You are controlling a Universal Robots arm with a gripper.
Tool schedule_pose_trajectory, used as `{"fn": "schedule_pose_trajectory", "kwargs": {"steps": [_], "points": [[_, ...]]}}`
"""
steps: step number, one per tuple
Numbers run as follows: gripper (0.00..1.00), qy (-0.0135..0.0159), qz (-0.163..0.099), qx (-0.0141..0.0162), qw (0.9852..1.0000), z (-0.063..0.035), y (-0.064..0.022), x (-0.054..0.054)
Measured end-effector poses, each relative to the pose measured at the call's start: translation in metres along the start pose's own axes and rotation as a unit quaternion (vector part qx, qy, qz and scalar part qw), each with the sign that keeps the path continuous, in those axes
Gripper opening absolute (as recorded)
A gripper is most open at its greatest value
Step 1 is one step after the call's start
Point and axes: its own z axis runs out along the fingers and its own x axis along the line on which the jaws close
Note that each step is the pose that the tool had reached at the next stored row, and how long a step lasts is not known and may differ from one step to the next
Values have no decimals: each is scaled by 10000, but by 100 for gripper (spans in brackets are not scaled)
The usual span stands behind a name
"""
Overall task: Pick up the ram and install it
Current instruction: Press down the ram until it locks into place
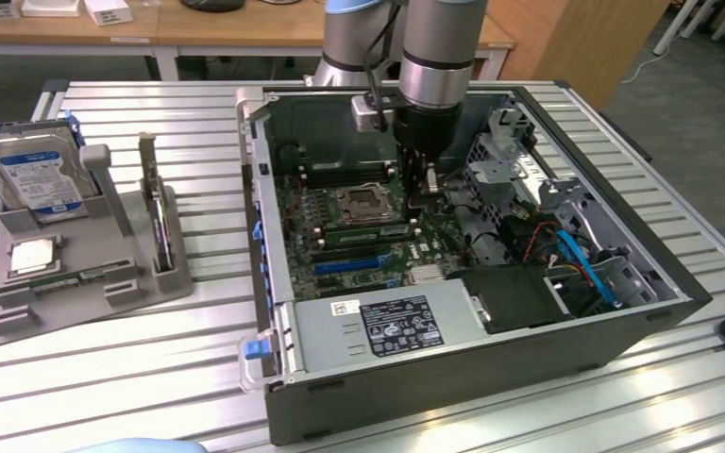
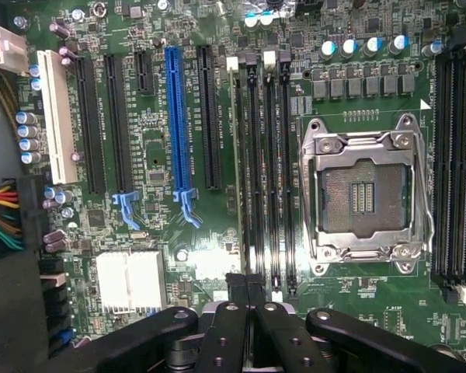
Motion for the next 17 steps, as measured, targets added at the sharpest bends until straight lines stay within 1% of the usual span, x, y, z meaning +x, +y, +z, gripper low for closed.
{"fn": "schedule_pose_trajectory", "kwargs": {"steps": [17], "points": [[10,0,0,0,10000,57,-13,-11]]}}
